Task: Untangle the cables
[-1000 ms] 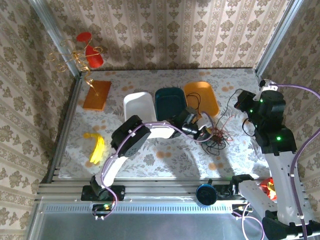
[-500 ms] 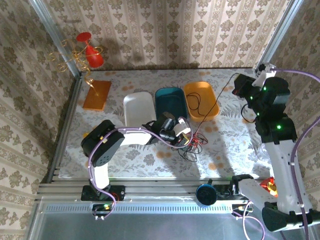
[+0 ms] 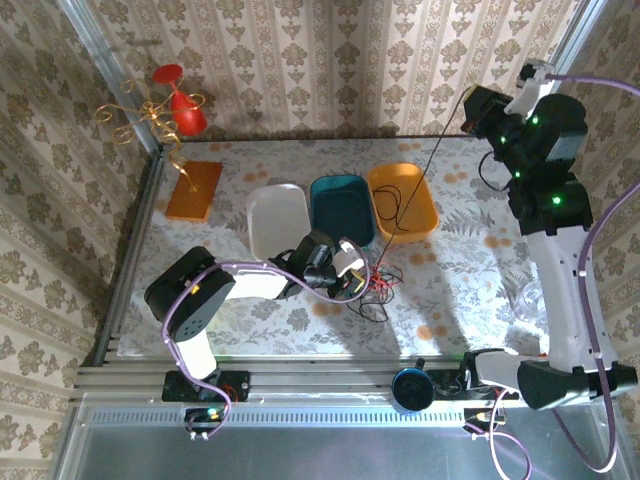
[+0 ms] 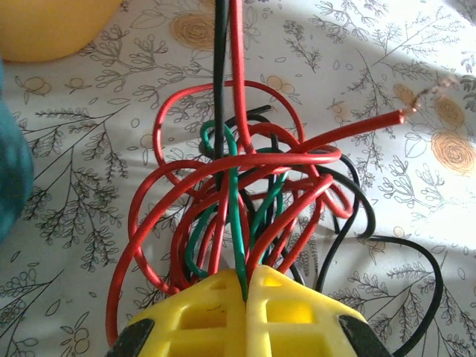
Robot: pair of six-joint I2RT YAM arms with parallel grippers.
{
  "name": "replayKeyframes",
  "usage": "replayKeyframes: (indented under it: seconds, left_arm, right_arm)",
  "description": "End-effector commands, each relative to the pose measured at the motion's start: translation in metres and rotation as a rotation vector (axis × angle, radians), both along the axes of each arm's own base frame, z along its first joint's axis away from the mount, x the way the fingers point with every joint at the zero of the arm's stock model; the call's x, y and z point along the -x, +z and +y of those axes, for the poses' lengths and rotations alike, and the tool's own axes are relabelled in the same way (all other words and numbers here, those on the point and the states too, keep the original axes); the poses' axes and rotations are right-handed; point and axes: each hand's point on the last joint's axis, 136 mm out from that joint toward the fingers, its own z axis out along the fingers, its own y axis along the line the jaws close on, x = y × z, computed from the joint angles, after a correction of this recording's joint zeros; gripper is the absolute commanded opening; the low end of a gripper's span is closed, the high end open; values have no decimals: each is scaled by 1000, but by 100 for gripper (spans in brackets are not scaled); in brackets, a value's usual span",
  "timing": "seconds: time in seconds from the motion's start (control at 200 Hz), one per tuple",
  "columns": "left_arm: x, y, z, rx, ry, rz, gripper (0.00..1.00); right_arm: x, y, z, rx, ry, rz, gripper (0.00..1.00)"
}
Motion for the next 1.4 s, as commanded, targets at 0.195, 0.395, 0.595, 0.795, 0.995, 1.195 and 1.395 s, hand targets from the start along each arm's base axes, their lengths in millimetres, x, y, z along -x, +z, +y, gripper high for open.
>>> replayKeyframes:
  seconds: [0.195, 0.395, 0.595, 0.795, 0.995, 1.195, 1.395]
  left_arm:
    - [1, -32, 30, -101, 99, 61, 0]
    - [1, -39, 35, -116, 118, 64, 0]
    - [1, -43, 37, -128, 120, 69, 0]
    - [1, -47, 39, -139, 123, 70, 0]
    - [1, -48, 40, -144, 124, 71, 0]
    - [1, -48, 40, -147, 121, 68, 0]
    - [2, -48, 39, -146, 119, 71, 0]
  right_arm:
    - [9, 84, -4, -5, -26, -252, 0]
    - [-7, 94, -8, 2, -56, -277, 0]
    - [-35, 100, 3, 3, -26, -273, 0]
    - [-63, 75, 11, 49, -46, -182, 0]
    - [-78, -6, 7, 153, -137, -20, 0]
    - [-67, -66, -2, 174, -182, 86, 0]
    - [-63, -79, 8, 197, -145, 110, 0]
